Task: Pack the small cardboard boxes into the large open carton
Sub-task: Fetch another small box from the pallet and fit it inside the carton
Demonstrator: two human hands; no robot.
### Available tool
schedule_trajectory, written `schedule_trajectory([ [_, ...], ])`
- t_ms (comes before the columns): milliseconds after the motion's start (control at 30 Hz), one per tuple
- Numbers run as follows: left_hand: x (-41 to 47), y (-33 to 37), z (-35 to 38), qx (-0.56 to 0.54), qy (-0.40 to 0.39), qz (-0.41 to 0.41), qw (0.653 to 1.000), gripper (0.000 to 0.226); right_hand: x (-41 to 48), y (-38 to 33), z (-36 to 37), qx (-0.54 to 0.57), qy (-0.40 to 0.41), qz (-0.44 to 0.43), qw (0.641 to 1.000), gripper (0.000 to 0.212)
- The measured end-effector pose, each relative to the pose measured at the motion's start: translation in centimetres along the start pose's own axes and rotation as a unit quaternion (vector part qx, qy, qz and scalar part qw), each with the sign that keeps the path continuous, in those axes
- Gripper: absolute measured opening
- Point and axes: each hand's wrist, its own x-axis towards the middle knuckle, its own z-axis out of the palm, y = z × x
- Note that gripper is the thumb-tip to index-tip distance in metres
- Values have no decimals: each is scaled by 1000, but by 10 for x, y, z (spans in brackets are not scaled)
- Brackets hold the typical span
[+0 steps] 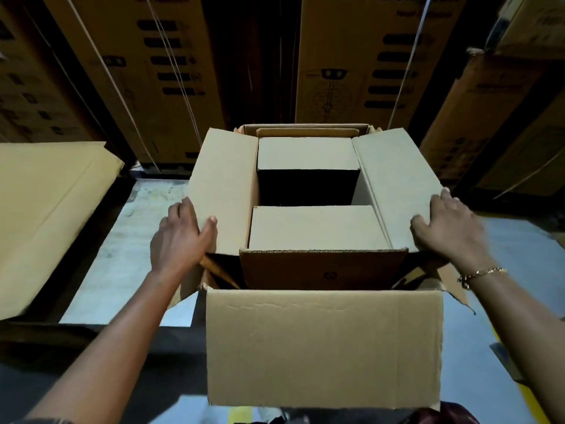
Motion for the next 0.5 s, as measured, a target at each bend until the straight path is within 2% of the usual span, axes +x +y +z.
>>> schedule_trajectory([
  [100, 8, 3, -1, 100, -3, 6, 995, 74, 7, -16, 0, -80, -13, 10, 997, 66],
  [167, 19, 12, -5, 171, -13, 26, 985, 73, 23, -32, -6, -99, -38, -44, 993, 62],
  [233, 31, 27, -9, 192, -28, 89, 977, 68, 38, -50, -8, -89, -75, -116, 986, 61],
  [300, 41, 45, -8, 166, -61, 167, 970, 63, 51, -70, -4, -66, -96, -168, 979, 68],
  [367, 46, 64, -3, 123, -109, 213, 963, 68, 59, -87, 2, -57, -116, -190, 973, 72],
  [500, 49, 87, 9, 49, -142, 218, 964, 59, 68, -96, 2, -39, -172, -192, 965, 62],
])
